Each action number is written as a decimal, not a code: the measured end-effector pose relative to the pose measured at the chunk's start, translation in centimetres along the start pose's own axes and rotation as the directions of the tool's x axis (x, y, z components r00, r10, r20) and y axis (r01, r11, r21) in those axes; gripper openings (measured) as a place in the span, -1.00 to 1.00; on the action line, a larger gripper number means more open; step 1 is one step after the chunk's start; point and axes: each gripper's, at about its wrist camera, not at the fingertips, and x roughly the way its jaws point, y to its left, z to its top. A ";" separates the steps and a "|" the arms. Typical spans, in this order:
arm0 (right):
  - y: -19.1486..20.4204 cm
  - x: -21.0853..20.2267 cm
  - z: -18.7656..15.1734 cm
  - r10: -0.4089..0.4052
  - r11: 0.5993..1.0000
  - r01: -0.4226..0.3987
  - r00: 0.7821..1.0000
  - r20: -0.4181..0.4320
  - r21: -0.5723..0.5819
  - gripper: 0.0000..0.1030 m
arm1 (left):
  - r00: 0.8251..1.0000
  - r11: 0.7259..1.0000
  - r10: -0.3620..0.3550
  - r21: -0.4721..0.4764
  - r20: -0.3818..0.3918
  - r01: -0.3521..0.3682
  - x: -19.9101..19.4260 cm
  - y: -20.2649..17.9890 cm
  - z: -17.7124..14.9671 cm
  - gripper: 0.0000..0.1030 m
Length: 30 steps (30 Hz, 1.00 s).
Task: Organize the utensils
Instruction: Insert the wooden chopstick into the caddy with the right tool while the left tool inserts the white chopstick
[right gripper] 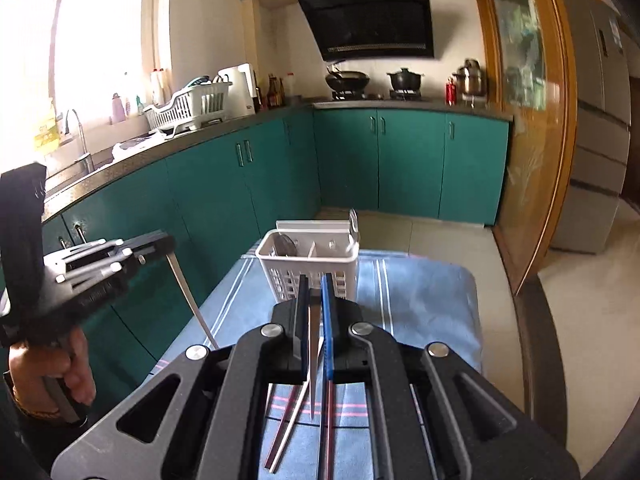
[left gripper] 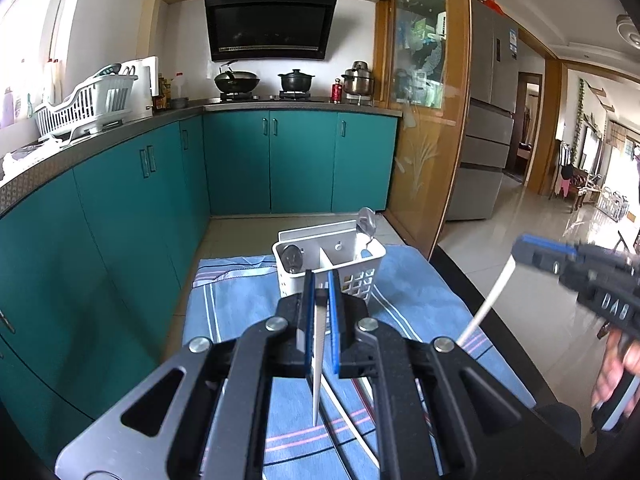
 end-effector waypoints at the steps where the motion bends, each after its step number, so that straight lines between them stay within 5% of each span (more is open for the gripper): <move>1: 0.3 -0.2 0.5 -0.003 1.000 0.003 1.000 0.007 -0.011 -0.87 | 1.000 1.000 -0.002 0.003 0.001 0.002 -0.2 -0.1 0.0 -0.88; 16: 1.9 0.9 2.7 0.022 0.998 -0.022 1.000 -0.015 -0.054 -0.87 | 1.000 1.000 -0.001 0.004 -0.012 0.001 -0.7 0.5 -0.1 -0.88; 30: 3.0 3.7 16.2 -0.046 0.992 0.063 0.988 0.145 -0.113 -0.87 | 1.000 0.999 0.007 -0.043 -0.014 -0.007 -0.5 2.9 0.0 -0.88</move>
